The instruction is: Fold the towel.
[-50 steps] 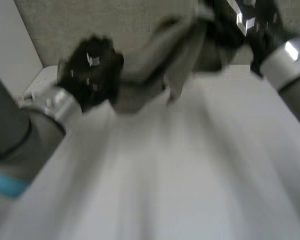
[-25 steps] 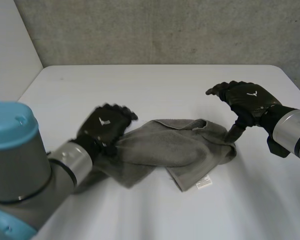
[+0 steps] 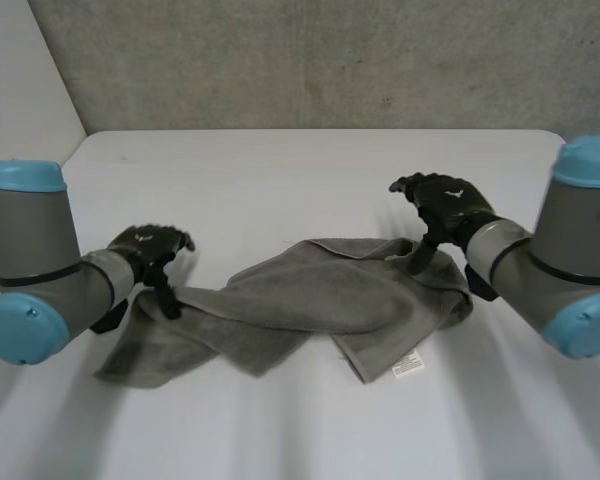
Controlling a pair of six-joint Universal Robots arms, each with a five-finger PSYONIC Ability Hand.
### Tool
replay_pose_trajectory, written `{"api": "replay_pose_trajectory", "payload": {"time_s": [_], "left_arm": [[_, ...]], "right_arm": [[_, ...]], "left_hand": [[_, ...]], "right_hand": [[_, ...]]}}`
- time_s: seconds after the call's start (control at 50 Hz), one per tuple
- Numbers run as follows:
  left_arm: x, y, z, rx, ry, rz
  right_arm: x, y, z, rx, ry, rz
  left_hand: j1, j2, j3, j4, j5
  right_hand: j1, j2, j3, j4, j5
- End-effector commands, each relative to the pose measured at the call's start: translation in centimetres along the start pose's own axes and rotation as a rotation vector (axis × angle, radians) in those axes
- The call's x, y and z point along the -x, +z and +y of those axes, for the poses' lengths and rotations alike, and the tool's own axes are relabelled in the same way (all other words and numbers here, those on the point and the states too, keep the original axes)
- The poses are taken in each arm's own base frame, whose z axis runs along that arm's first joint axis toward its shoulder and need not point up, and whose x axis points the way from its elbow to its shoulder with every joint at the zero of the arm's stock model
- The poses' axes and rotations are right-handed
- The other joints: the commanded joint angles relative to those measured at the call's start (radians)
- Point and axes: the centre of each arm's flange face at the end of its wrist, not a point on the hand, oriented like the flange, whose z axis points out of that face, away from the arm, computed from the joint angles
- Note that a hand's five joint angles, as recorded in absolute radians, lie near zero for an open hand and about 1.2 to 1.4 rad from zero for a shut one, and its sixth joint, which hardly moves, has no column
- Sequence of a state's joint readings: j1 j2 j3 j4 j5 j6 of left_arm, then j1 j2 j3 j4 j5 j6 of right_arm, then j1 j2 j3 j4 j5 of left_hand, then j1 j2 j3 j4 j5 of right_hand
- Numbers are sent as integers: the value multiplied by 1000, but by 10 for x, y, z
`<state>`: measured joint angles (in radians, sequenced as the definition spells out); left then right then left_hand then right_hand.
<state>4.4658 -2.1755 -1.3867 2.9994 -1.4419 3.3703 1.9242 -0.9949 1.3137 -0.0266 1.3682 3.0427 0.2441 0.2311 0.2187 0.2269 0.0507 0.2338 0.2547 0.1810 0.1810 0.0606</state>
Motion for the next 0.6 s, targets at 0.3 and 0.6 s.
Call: {"api": "replay_pose_trajectory", "payload": {"time_s": [0.3, 0.6], "left_arm": [[4, -28, 2, -63, -42, -24], [-41, -43, -10, -209, 17, 61]], "right_arm": [[20, -3, 14, 66, -154, -38], [28, -43, 9, 52, -166, -102]], "left_hand": [[-45, -32, -44, -52, -26], [-22, -9, -44, -52, -3]], "right_hand": [[-59, -80, -7, -7, -61], [-59, -80, -7, -7, -61]]}}
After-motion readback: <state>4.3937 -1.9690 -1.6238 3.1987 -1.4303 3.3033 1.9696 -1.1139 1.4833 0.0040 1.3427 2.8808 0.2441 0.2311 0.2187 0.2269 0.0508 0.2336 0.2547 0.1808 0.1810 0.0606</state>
